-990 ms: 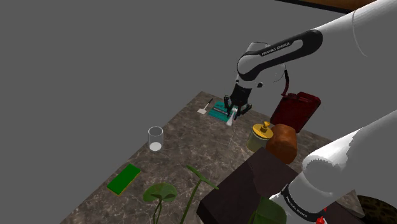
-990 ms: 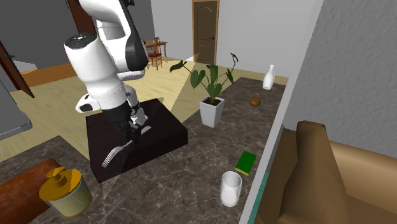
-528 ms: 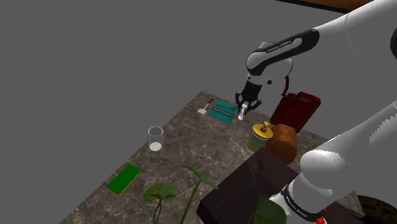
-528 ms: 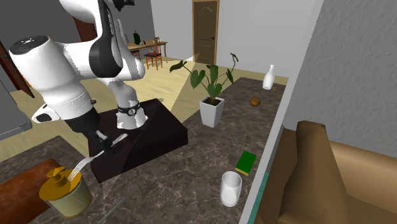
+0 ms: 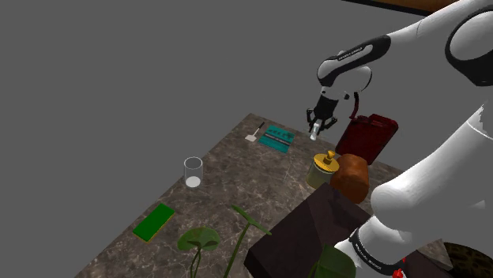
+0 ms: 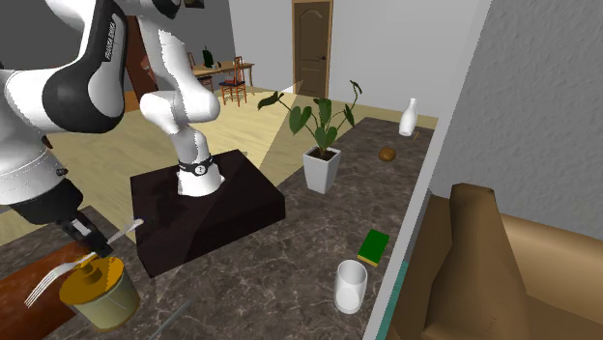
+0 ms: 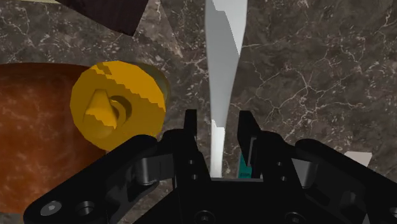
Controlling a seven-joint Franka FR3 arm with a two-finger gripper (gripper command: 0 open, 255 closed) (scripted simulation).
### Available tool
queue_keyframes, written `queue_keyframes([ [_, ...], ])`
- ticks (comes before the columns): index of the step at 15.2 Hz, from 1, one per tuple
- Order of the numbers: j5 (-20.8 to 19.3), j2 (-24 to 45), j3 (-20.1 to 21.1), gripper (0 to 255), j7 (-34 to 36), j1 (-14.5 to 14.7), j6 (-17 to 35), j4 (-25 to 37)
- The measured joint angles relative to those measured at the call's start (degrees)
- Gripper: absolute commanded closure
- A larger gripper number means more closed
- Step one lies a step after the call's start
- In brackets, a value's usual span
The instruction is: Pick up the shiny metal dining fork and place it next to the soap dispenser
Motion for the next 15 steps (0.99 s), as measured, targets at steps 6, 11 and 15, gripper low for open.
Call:
queue_keyframes([
  [6, -0.1, 7.2, -3.4, 255, -6.8, -3.7, -2.8, 9.4],
  [11, 0.7, 14.8, -5.4, 255, -12.1, -7.0, -5.9, 19.6],
  [15, 1.5, 21.4, -6.5, 255, -15.9, -9.9, -9.3, 29.2],
])
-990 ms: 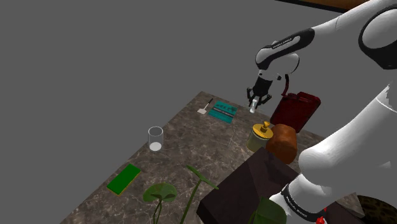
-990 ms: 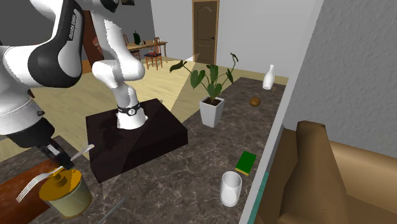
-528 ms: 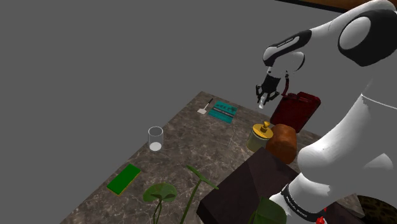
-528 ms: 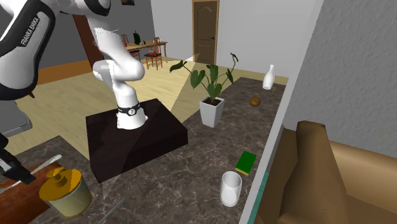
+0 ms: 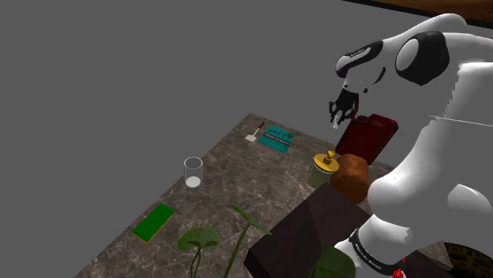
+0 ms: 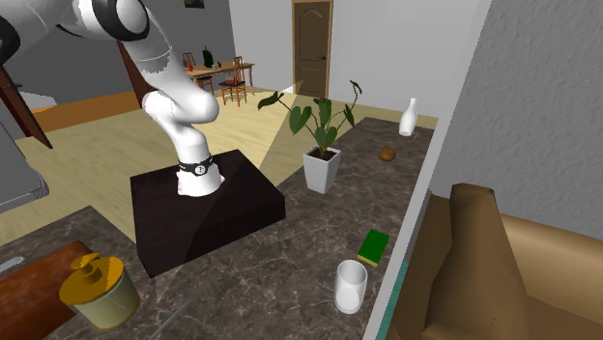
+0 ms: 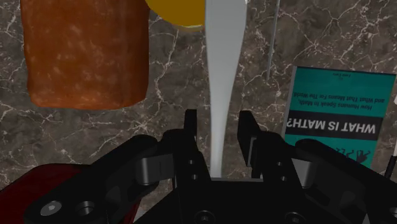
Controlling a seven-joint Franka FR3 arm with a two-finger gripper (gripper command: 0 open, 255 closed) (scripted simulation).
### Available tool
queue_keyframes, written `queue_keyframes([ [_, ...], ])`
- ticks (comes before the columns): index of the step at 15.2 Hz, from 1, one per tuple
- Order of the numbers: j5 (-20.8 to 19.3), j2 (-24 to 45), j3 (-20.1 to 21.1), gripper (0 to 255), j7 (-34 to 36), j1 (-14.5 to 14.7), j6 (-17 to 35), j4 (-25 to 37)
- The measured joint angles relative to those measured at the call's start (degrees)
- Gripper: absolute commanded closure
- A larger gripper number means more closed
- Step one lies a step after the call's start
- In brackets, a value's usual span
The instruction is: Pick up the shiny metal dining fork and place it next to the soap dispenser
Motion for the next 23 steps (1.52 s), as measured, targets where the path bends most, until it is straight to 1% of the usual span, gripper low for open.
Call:
queue_keyframes([
  [2, 0.5, 3.5, -0.3, 255, -1.6, -1.5, -1.8, 5.1],
  [7, 1.9, 14.4, -0.8, 255, -5.2, -6.0, -8.0, 22.0],
  [9, 2.1, 17.0, -0.7, 255, -5.7, -6.8, -8.9, 25.4],
  [23, 3.0, 21.5, -0.2, 255, -6.8, -7.2, -1.7, 22.6],
])
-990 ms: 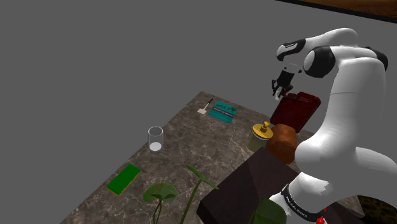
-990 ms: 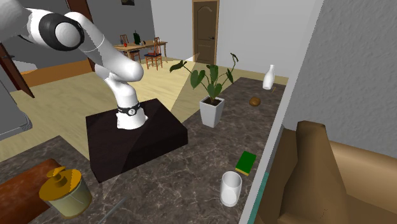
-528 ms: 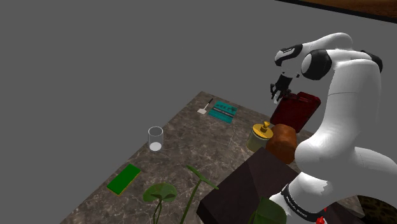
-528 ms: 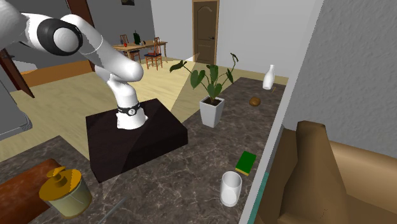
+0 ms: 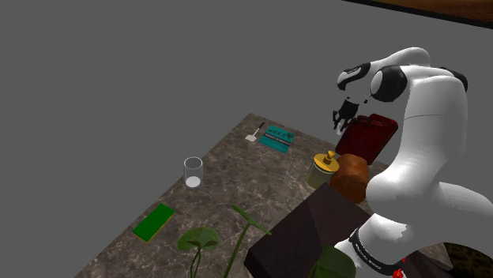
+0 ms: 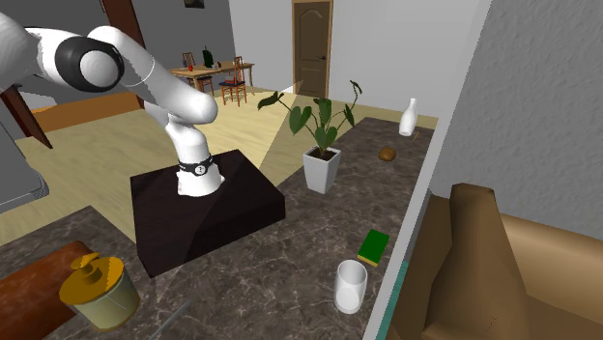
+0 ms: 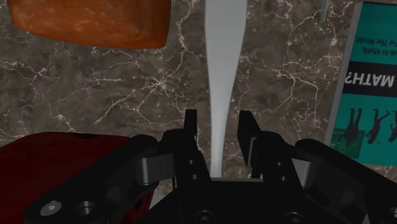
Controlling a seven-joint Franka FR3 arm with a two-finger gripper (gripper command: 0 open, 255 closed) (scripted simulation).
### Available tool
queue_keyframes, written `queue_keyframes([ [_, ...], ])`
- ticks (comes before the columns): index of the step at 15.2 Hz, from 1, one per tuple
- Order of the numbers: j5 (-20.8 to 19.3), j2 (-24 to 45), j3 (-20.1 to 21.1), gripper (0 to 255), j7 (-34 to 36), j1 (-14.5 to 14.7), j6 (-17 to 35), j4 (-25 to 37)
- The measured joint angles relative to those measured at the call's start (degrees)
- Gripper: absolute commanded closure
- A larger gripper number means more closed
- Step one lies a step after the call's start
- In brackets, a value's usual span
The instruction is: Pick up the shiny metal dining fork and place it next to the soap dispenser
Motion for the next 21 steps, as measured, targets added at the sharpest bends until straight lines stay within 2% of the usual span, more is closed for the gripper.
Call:
queue_keyframes([
  [21, 1.5, 9.2, 1.3, 255, -0.8, -0.5, 10.3, -1.2],
])
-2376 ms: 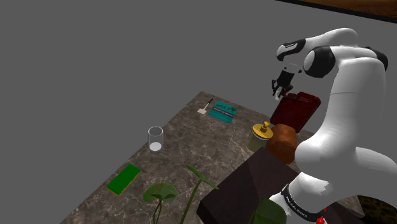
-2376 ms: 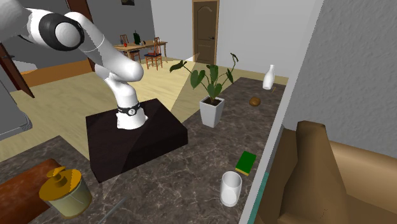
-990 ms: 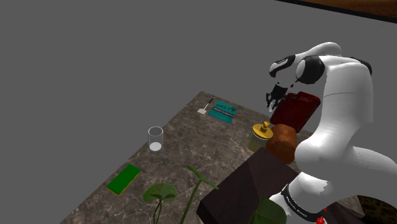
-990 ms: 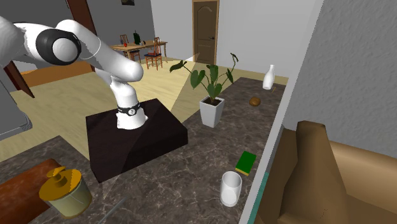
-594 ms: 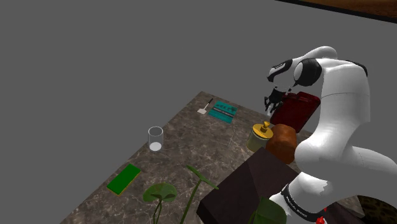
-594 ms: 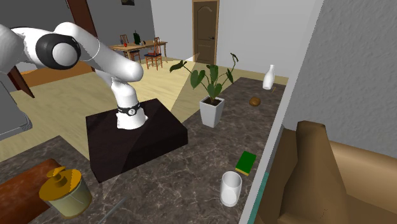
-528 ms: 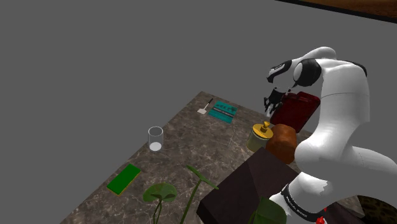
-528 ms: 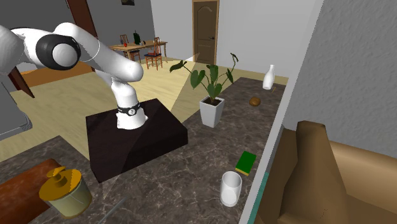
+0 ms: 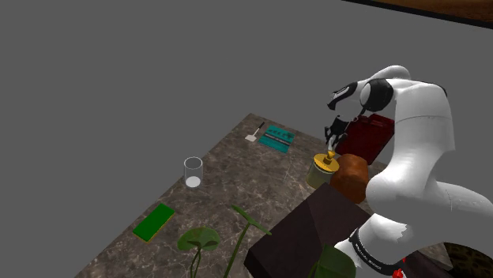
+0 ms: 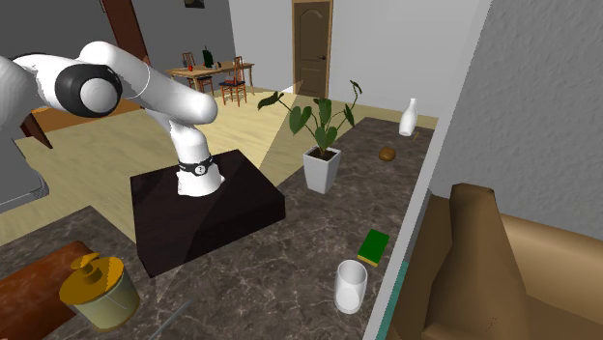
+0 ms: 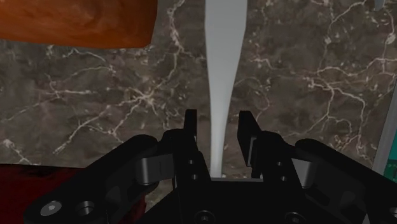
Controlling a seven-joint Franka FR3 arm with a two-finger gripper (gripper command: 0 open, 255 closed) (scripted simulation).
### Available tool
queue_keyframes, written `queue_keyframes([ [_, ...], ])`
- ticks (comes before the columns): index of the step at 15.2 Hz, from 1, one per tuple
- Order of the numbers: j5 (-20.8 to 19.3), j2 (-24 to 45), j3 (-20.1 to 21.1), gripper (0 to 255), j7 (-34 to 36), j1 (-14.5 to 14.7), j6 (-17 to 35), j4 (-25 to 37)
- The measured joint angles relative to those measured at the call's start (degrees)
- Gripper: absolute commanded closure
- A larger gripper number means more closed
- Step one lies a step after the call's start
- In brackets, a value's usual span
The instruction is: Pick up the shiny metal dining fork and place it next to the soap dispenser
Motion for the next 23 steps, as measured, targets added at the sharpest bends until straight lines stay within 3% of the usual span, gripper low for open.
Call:
queue_keyframes([
  [14, 0.8, 8.9, 1.0, 255, -0.4, -0.9, 4.4, 4.5],
  [21, 0.9, 9.7, 1.1, 255, -0.4, -1.0, 4.8, 5.0],
  [22, 0.9, 9.8, 1.1, 0, -0.4, -1.0, 4.8, 5.0],
  [23, 0.9, 9.7, 1.1, 0, -0.4, -1.0, 4.8, 5.0],
])
